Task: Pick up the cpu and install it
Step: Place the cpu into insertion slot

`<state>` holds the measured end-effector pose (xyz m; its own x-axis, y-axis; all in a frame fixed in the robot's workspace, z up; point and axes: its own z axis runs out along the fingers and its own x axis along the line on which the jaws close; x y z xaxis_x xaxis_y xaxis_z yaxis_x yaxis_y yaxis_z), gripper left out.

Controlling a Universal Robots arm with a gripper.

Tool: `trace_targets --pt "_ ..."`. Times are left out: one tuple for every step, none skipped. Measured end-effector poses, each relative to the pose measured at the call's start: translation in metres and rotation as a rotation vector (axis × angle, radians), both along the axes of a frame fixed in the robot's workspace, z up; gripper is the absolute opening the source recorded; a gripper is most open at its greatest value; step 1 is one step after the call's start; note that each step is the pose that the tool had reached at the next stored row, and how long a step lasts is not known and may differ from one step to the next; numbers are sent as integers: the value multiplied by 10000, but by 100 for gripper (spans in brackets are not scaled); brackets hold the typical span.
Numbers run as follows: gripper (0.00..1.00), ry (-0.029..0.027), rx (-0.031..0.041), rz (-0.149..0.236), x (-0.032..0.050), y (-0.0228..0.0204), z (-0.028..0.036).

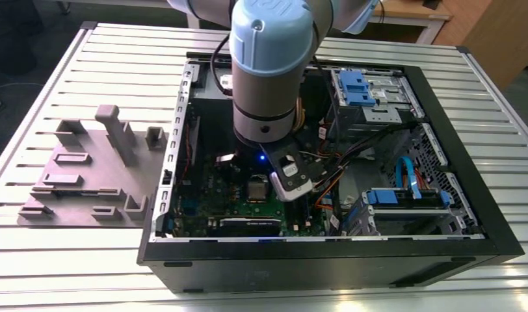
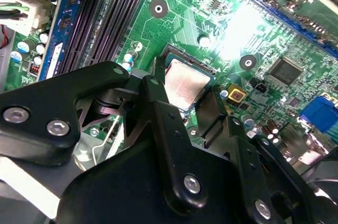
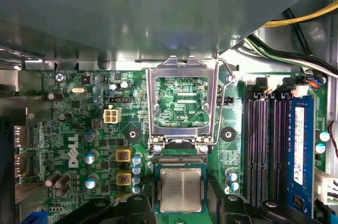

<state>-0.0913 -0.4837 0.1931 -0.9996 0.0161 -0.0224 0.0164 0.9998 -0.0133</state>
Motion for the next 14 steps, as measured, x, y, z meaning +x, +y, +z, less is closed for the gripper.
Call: trace_targets --pt "47 0 -1 0 2 1 -5" --pt "47 1 -2 2 7 1 -12" --pt "47 4 -4 2 9 2 -16" --pt "47 4 -4 2 9 2 -22" --pt "47 5 -4 1 9 1 -27" --pt "47 4 -4 1 9 1 -30" --pt "47 5 -4 2 9 2 -34" --pt "47 5 -5 2 9 2 -37" --pt "47 6 -6 1 9 2 -38" --pt "47 6 -6 2 9 2 -38" --pt "47 5 -6 2 9 2 -39" --pt "47 5 -4 2 9 2 -39" --pt "47 5 -4 2 9 2 -39" --pt "47 4 -4 1 9 2 -39"
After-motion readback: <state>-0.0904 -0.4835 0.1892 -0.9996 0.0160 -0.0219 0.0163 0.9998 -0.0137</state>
